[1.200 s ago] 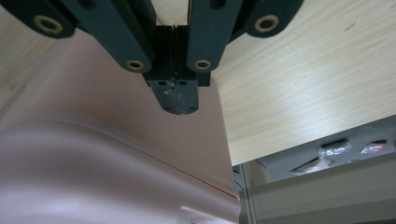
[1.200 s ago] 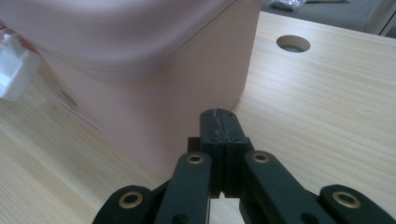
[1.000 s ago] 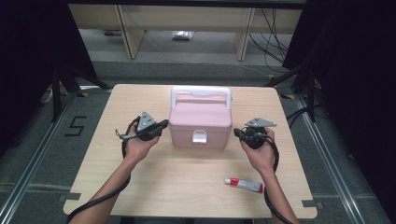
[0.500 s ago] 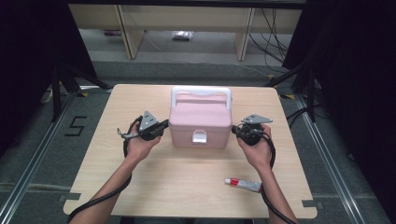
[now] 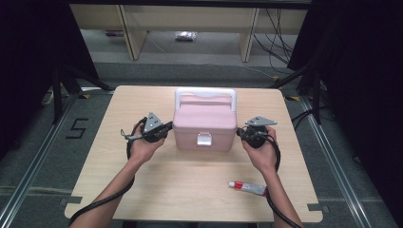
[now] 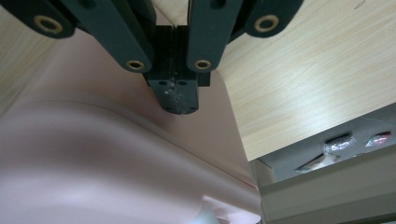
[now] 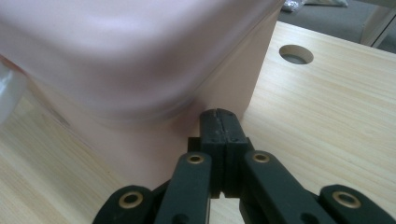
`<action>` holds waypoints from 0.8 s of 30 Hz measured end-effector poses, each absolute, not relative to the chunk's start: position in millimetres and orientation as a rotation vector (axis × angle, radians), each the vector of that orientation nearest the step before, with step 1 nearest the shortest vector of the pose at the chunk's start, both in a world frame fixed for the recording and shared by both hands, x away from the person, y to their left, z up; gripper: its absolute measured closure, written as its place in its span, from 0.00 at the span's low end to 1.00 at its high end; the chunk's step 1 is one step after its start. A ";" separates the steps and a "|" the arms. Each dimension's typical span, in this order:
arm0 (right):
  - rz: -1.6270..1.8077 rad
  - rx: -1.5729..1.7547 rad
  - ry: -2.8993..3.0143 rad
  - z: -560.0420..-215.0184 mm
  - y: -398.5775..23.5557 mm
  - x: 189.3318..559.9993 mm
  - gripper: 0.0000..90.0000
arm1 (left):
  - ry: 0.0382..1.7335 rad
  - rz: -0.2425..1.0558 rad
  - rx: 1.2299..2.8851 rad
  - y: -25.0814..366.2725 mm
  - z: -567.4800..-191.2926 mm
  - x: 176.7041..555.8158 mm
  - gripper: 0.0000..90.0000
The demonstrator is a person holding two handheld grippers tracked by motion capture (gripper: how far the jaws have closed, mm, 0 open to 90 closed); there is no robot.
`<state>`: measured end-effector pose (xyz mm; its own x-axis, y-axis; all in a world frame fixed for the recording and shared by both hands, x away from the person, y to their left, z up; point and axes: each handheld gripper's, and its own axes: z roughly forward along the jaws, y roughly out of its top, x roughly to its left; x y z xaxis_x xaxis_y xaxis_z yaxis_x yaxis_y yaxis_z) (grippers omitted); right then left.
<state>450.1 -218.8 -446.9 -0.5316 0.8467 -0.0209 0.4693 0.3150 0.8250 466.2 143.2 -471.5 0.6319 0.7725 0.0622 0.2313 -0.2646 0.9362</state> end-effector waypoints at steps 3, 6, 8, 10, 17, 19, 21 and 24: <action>1.107 1.182 2.119 -447.6 -222.9 447.6 1.00 | 0.804 0.649 1.821 138.8 -470.5 464.8 1.00; 1.094 1.175 2.119 -446.6 -229.0 446.2 1.00 | 0.789 0.647 1.828 132.5 -470.2 463.4 1.00; 1.089 1.184 2.112 -446.0 -231.6 444.5 1.00 | 0.778 0.642 1.832 127.9 -470.1 462.0 1.00; 1.082 1.188 2.111 -445.8 -236.9 441.5 1.00 | 0.764 0.639 1.839 123.6 -469.8 460.8 1.00; 1.045 1.187 2.107 -444.4 -253.3 426.2 1.00 | 0.722 0.624 1.858 105.0 -468.9 452.2 1.00; 1.041 1.186 2.093 -445.1 -255.5 423.6 1.00 | 0.718 0.620 1.856 102.1 -469.0 450.7 1.00; 1.028 1.199 2.094 -444.2 -263.2 416.2 1.00 | 0.700 0.609 1.862 93.3 -468.8 446.4 1.00; 1.016 1.230 2.066 -443.8 -271.3 407.5 1.00 | 0.690 0.603 1.865 86.4 -468.6 444.3 1.00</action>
